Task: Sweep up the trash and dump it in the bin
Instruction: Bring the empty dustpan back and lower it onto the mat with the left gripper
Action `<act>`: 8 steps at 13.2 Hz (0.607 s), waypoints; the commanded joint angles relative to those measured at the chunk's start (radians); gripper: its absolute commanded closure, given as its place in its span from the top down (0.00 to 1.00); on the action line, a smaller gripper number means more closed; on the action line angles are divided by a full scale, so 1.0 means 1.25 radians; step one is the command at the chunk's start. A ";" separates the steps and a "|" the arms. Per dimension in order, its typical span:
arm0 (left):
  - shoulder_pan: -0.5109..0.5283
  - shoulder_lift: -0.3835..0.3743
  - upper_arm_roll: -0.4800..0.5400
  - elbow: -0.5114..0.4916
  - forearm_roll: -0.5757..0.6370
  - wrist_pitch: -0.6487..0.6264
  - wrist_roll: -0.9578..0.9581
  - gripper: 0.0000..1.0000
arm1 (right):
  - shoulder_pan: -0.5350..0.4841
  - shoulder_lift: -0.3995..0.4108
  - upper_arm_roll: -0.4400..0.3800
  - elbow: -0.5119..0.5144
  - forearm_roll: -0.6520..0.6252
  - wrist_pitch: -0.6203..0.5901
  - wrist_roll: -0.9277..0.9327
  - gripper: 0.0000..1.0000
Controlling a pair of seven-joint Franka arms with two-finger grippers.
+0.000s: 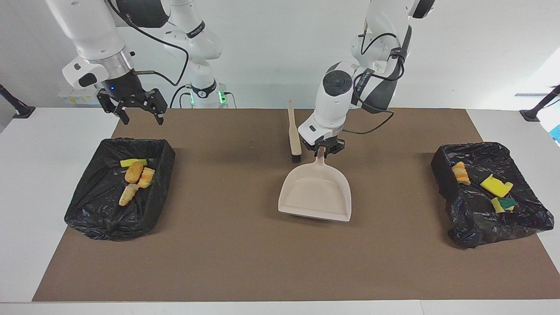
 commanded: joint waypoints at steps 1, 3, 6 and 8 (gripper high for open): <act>-0.016 0.060 0.010 0.059 -0.028 0.035 -0.048 0.00 | -0.004 -0.012 0.005 -0.017 0.005 0.010 0.009 1.00; -0.033 0.102 0.011 0.116 -0.027 0.029 -0.053 0.00 | -0.004 -0.012 0.005 -0.017 0.005 0.009 0.009 1.00; -0.072 0.178 0.016 0.199 0.001 0.012 -0.131 0.00 | -0.004 -0.012 0.005 -0.017 0.005 0.009 0.009 1.00; -0.077 0.226 0.016 0.251 0.038 -0.008 -0.149 0.00 | -0.004 -0.012 0.005 -0.017 0.005 0.010 0.009 1.00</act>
